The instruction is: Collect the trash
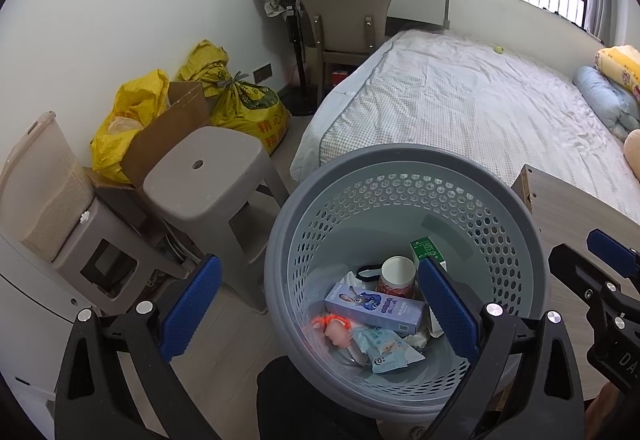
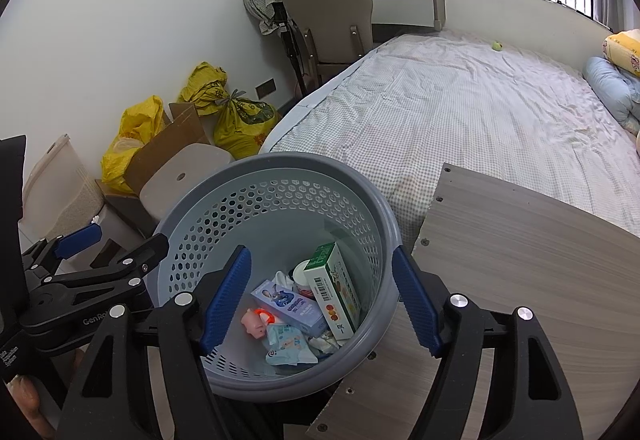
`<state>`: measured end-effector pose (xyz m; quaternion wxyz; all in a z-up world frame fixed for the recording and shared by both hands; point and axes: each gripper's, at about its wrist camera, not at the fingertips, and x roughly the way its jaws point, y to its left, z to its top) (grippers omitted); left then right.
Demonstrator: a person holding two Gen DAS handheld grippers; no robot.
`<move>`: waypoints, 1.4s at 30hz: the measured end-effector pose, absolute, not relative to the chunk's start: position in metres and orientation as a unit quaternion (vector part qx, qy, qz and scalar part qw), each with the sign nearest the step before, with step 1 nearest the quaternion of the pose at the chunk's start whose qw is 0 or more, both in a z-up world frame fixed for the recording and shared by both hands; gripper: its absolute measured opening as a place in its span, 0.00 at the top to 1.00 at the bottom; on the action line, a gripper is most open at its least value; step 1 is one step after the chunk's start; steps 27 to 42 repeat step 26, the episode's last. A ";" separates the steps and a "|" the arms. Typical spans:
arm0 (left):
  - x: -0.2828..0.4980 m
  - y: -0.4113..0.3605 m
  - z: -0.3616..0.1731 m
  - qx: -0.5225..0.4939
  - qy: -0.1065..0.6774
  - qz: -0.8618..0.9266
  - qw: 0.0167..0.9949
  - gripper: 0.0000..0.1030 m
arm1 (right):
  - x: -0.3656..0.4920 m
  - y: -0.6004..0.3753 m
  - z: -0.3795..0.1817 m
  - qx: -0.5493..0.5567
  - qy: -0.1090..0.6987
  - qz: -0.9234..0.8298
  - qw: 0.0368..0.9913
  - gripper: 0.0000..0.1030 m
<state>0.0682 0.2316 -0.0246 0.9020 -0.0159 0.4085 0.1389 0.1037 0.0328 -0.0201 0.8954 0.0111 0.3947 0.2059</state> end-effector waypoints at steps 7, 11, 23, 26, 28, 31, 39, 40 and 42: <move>0.068 0.232 -0.025 -0.018 0.408 0.137 0.903 0.06 | 0.104 0.032 -0.019 0.011 0.395 0.206 0.895 0.32; 0.068 0.232 -0.025 -0.016 0.406 0.140 0.903 0.06 | 0.103 0.033 -0.019 0.010 0.394 0.206 0.896 0.32; 0.068 0.229 -0.024 -0.015 0.405 0.137 0.904 0.06 | 0.102 0.032 -0.018 0.008 0.395 0.207 0.895 0.32; 0.068 0.229 -0.023 -0.015 0.406 0.137 0.904 0.06 | 0.102 0.033 -0.017 0.008 0.395 0.208 0.895 0.32; 0.068 0.229 -0.023 -0.015 0.406 0.137 0.904 0.06 | 0.102 0.033 -0.017 0.008 0.395 0.208 0.895 0.32; 0.068 0.229 -0.023 -0.015 0.406 0.137 0.904 0.06 | 0.102 0.033 -0.017 0.008 0.395 0.208 0.895 0.32; 0.068 0.229 -0.023 -0.015 0.406 0.137 0.904 0.06 | 0.102 0.033 -0.017 0.008 0.395 0.208 0.895 0.32; 0.068 0.229 -0.023 -0.015 0.406 0.137 0.904 0.06 | 0.102 0.033 -0.017 0.008 0.395 0.208 0.895 0.32; 0.068 0.229 -0.023 -0.015 0.406 0.137 0.904 0.06 | 0.102 0.033 -0.017 0.008 0.395 0.208 0.895 0.32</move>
